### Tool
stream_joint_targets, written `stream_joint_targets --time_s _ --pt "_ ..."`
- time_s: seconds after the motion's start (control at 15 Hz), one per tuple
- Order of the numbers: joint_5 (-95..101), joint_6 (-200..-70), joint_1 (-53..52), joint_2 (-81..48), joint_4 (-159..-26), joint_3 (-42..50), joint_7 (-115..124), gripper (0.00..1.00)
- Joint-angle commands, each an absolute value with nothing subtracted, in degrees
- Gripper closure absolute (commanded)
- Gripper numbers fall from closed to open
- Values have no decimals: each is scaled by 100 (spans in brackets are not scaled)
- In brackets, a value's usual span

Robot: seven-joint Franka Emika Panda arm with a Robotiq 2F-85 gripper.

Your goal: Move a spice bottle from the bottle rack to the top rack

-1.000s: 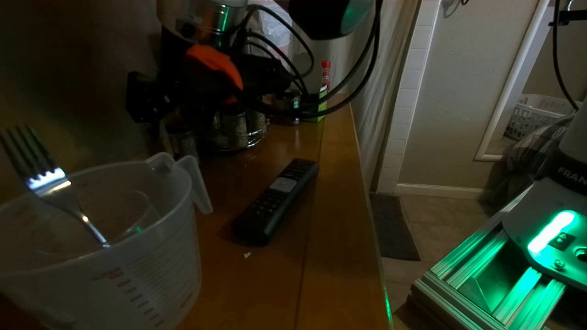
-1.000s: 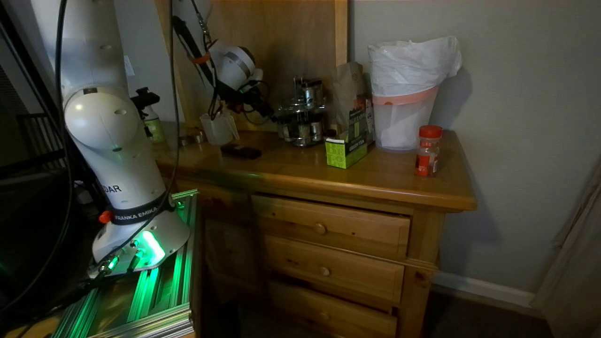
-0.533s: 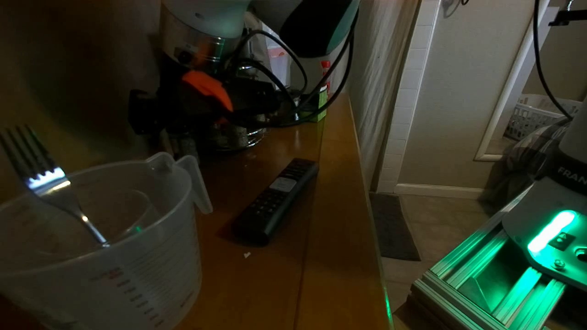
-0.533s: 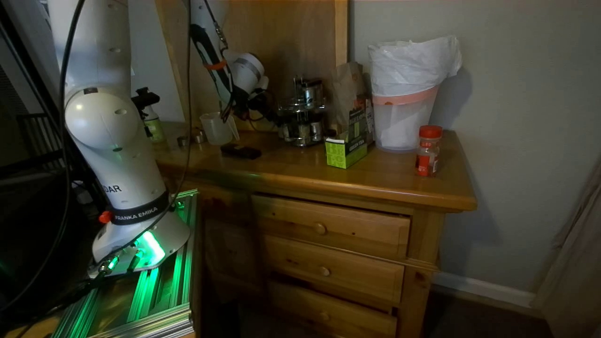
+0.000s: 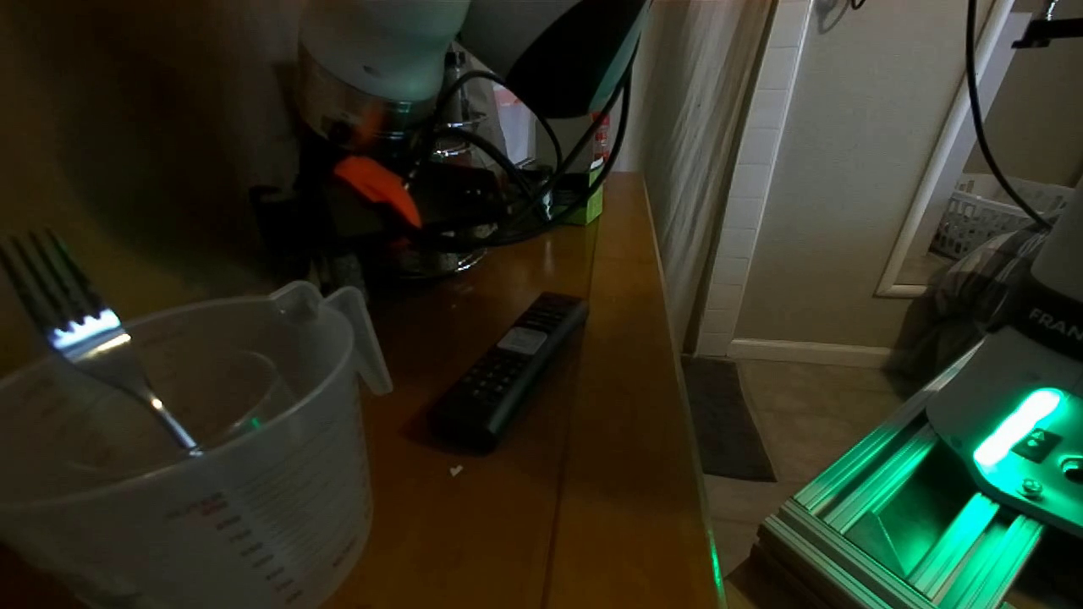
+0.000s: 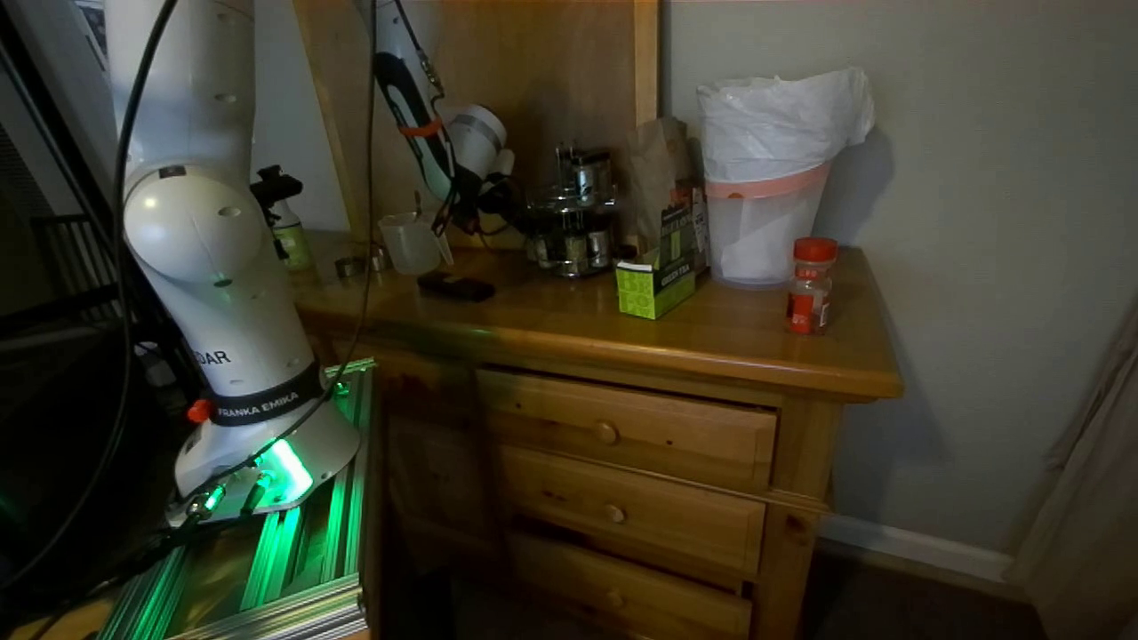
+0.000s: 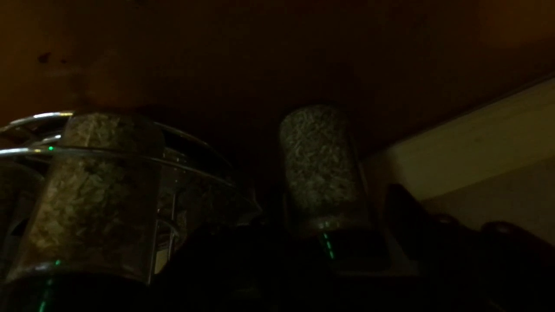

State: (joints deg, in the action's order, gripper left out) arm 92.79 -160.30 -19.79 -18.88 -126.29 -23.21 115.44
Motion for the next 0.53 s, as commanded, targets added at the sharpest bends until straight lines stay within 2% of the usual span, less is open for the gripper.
stream_joint_targets --time_s 0.0,0.07,0.47 --pt "9561 -15801 -2083 -1952 -12514 -2324 11861 67" --pt "9496 -15770 -2087 -1928 -12538 -2340 11809 75" --pt "9048 -16180 -2049 -1429 -12926 -2620 11305 76"
